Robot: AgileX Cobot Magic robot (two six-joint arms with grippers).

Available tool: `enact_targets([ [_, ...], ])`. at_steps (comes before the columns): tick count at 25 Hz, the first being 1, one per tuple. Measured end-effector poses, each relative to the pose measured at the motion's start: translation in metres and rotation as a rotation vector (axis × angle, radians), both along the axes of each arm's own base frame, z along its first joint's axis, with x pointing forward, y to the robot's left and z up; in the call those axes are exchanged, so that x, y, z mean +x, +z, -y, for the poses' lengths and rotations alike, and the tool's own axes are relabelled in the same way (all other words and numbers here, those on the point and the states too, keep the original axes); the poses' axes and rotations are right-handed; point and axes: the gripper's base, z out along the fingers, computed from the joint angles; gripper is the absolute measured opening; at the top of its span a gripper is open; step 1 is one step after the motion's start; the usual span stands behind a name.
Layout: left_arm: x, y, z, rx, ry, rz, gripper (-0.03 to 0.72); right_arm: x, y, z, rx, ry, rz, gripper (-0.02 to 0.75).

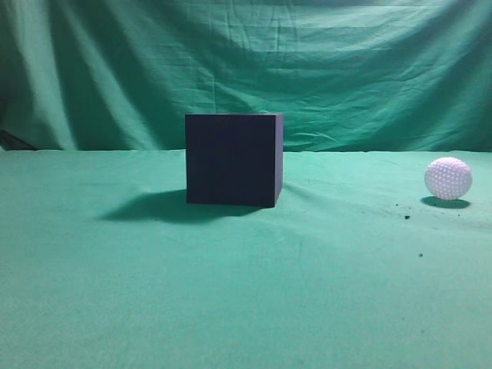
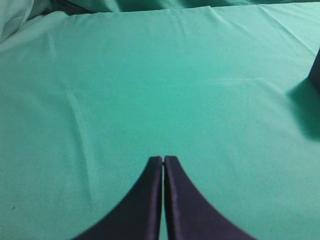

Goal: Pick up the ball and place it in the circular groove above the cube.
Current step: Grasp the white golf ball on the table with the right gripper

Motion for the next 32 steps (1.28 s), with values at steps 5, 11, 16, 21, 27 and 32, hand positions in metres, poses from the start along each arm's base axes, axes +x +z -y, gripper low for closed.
enact_targets([
  [5,0.000,0.000,0.000,0.000,0.000,0.000,0.000,0.004,0.018,-0.001,-0.042,0.019,0.209,0.050],
  [11,0.000,0.000,0.000,0.000,0.000,0.000,0.000,0.000,0.054,-0.004,0.028,0.048,0.609,0.050],
  [16,0.000,0.000,0.000,0.000,0.000,0.000,0.000,0.002,0.074,-0.003,0.082,0.028,0.504,0.050],
  [21,0.000,0.000,0.000,0.000,0.000,0.000,0.000,0.027,0.094,-0.004,0.090,0.005,0.186,0.050],
  [27,0.000,0.000,0.000,0.000,0.000,0.000,0.000,0.063,0.087,-0.010,0.163,-0.020,-0.098,0.050],
  [32,0.000,0.000,0.000,0.000,0.000,0.000,0.000,0.084,0.081,-0.015,0.159,-0.008,-0.302,0.050],
])
